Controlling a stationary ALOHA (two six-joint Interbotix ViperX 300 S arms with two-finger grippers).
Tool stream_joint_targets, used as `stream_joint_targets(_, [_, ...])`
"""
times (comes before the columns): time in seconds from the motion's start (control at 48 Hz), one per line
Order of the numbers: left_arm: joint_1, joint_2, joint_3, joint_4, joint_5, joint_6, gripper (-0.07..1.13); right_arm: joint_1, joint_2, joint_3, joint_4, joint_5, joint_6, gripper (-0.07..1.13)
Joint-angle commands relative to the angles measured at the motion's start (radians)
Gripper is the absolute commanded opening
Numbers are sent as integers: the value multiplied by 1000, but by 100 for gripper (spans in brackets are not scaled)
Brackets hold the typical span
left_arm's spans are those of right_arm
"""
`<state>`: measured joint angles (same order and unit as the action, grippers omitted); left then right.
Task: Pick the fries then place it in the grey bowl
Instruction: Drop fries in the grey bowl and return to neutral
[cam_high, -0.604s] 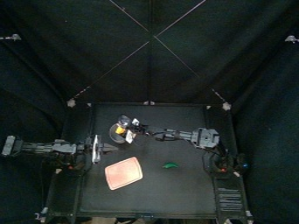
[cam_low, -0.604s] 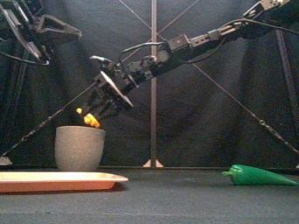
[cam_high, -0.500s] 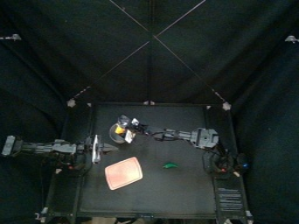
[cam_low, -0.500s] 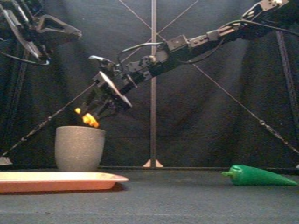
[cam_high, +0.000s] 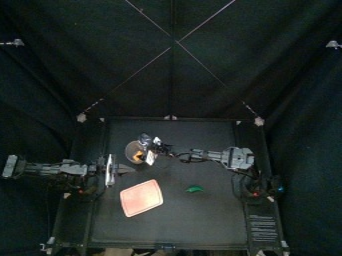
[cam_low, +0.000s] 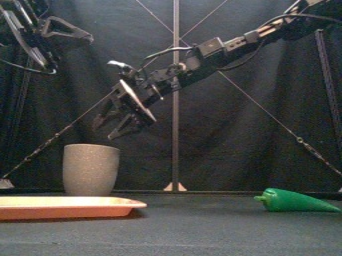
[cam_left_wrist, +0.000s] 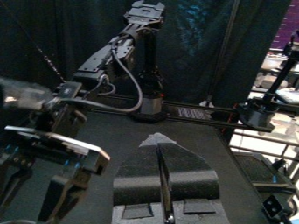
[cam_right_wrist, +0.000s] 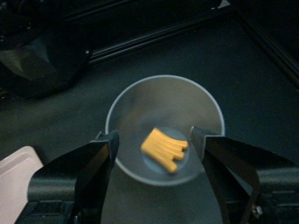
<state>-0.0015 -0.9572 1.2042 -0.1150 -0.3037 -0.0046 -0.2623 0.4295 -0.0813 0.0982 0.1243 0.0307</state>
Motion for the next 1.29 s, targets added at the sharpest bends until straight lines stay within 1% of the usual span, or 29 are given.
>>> stream_joint_targets(0.021, [-5, 3, -12, 3, -8, 2, 6, 11, -163, 129, 5, -130, -3, 97])
stream_joint_targets(0.229, [-2, 3, -11, 5, -6, 3, 6, 37, -364, 479, 8, -472, -2, 97])
stream_joint_targets(0.312, [0, 3, -9, 3, -8, 3, 6, 64, -434, 618, 11, -621, -2, 97])
stream_joint_targets(0.396, [5, 3, -8, 3, -8, 3, 6, 92, -488, 716, 14, -730, -2, 97])
stream_joint_targets(0.5, [8, 3, -8, 3, -8, 3, 6, 121, -534, 808, 8, -818, -5, 97])
stream_joint_targets(0.646, [17, 3, -6, 2, -8, 2, 6, 161, -584, 900, 11, -834, -3, 97])
stream_joint_targets(0.854, [34, 3, 2, -2, -8, 0, 6, 218, -640, 966, 23, -834, -5, 97])
stream_joint_targets(1.042, [57, 3, 6, -3, -8, 0, 6, 218, -675, 999, 5, -834, -8, 97])
stream_joint_targets(1.292, [57, 3, 25, -3, -6, 0, 6, 230, -704, 1015, -3, -834, -5, 97])
